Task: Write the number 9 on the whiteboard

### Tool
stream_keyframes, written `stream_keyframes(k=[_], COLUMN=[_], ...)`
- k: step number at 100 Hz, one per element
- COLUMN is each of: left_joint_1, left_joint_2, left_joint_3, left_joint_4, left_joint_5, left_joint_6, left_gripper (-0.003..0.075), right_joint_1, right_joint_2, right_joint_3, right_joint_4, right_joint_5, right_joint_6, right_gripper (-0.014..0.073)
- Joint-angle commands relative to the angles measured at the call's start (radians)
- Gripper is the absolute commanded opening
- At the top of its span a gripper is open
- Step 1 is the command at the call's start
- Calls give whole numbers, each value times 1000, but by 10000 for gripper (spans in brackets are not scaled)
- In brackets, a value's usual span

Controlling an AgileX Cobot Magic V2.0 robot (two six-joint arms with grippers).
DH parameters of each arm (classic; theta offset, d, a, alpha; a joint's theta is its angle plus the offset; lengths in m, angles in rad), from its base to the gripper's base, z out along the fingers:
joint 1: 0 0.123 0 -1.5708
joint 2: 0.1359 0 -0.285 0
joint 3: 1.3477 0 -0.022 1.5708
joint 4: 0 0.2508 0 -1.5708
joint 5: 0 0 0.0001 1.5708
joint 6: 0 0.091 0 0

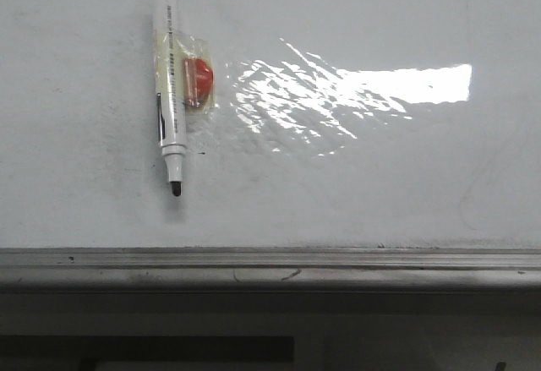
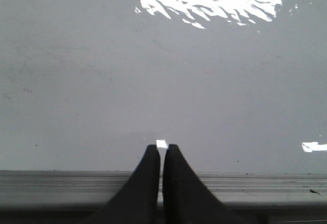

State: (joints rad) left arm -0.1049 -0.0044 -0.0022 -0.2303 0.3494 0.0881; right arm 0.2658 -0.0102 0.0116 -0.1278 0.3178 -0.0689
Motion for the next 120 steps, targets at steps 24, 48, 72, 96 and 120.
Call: stream_keyframes(k=[24,48,72,96,120], left_joint_1=[2,2,2,2,2], left_joint_2=[-27,-27,-27,-27,-27], left_joint_3=[21,21,21,21,21], left_joint_4=[-8,-8,19,35,-746], left_joint_5=[-46,-46,-46,-49,-122], left_joint_6=[-6,-6,-6,-6,-6], left_gripper=[-20,-20,-20,-20,-20], right_joint_1=[-7,-7,-7,-7,-7], right_joint_2=[-16,-16,-16,-16,-16], right_joint_3=[27,27,27,27,27], right_joint_4=[-14,-14,-14,-14,337], right_joint_5=[-38,-38,-38,-65,-458], right_joint_6=[-1,-1,-1,-1,1], right_gripper=[-61,-61,-61,-61,-61])
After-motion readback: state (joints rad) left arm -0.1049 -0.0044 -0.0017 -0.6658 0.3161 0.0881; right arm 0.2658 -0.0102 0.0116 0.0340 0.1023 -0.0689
